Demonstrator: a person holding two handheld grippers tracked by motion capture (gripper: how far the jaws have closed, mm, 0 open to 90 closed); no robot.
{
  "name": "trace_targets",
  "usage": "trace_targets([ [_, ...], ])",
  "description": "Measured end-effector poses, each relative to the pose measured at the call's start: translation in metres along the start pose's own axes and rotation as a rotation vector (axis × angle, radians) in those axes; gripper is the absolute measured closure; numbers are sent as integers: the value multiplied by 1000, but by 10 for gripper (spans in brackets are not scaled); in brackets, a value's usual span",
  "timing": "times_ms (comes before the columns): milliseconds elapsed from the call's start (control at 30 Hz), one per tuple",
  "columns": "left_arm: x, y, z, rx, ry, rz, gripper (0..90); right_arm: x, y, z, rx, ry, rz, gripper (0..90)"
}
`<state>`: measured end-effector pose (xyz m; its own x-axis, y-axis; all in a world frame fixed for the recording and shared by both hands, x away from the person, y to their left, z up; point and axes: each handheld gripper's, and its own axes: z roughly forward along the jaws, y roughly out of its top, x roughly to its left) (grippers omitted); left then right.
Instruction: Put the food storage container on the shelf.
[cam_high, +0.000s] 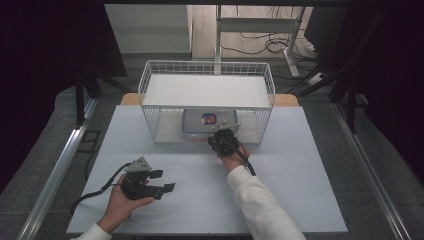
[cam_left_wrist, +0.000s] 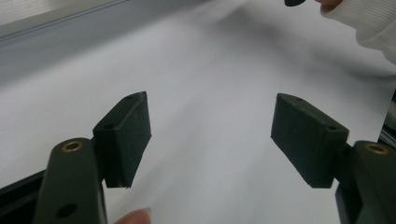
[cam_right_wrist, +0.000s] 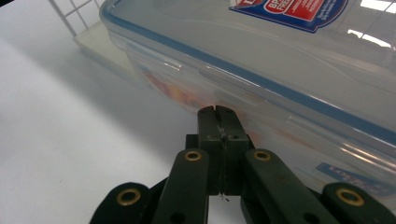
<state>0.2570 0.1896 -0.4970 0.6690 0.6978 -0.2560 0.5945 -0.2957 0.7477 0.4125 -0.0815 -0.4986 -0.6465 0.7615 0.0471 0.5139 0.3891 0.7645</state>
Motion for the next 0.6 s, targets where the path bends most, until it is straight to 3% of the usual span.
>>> trace_targets([
  [467,0,0,0,1,-7,2,286,-7,4,5,-5,-14,19,892],
  [600,0,0,-1,-2,-7,-1,286,-6,2,0,-8,40,13,892],
])
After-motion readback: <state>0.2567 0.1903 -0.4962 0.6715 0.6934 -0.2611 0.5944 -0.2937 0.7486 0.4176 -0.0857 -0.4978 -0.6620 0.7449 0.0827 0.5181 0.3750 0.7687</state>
